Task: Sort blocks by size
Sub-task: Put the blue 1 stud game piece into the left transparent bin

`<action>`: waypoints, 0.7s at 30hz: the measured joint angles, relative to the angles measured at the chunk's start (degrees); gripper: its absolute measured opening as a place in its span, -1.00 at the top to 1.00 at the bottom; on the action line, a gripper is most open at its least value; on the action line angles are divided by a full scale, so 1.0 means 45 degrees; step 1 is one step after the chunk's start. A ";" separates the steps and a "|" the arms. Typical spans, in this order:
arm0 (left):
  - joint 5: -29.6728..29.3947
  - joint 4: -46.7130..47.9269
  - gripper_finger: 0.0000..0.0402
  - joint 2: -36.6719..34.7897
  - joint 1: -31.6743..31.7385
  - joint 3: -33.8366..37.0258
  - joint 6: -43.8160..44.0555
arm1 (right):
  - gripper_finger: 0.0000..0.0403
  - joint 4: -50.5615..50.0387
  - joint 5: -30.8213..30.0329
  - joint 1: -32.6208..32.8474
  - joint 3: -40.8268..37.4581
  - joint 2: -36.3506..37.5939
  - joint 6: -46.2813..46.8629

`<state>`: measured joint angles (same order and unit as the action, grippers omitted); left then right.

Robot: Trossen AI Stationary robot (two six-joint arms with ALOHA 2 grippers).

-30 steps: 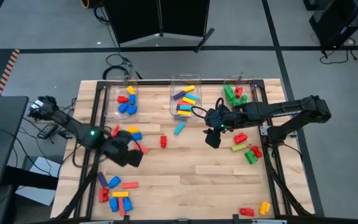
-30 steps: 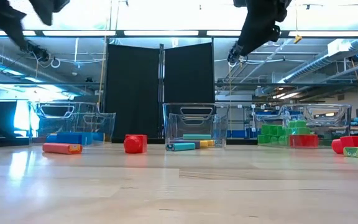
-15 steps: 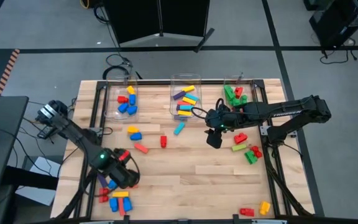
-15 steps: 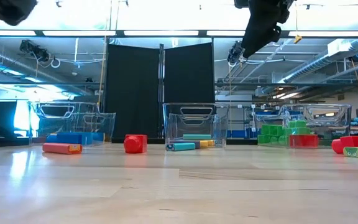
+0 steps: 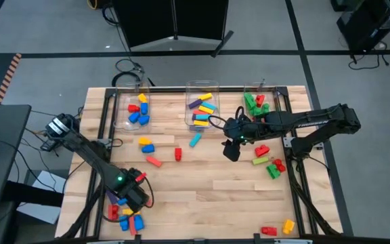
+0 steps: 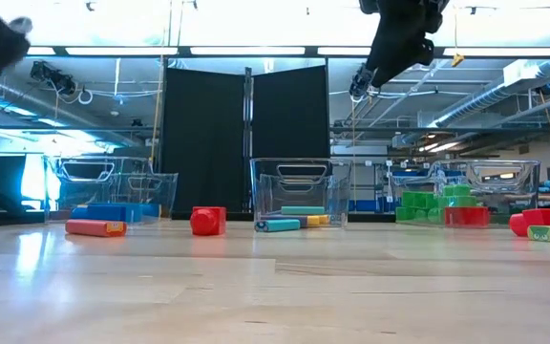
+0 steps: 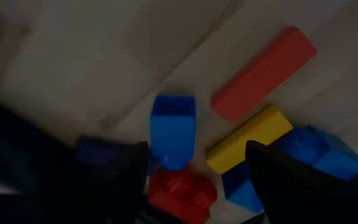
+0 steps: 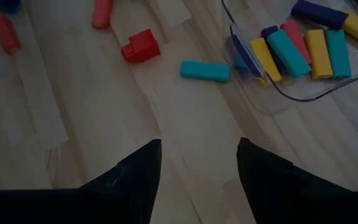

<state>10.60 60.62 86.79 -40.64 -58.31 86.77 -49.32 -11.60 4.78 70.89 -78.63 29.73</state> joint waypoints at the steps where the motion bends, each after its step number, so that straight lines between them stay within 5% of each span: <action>1: 0.0159 -0.0420 -0.38 0.0014 0.0002 0.0312 -0.0078 | -0.07 0.0010 0.0000 0.0000 0.0000 0.0000 0.0110; 8: 0.1485 -0.1942 -0.38 0.0057 0.0002 0.2164 0.0080 | -0.07 0.0020 -0.0010 0.0000 0.0000 0.0000 0.0745; 21: 0.1791 -0.5595 -0.24 -0.0020 0.0010 0.4109 0.0114 | -0.07 0.0186 -0.0028 0.0000 0.0000 0.0000 0.1134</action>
<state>18.66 35.44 86.70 -40.60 -39.82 87.29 -48.48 -11.72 4.78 70.89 -78.63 34.83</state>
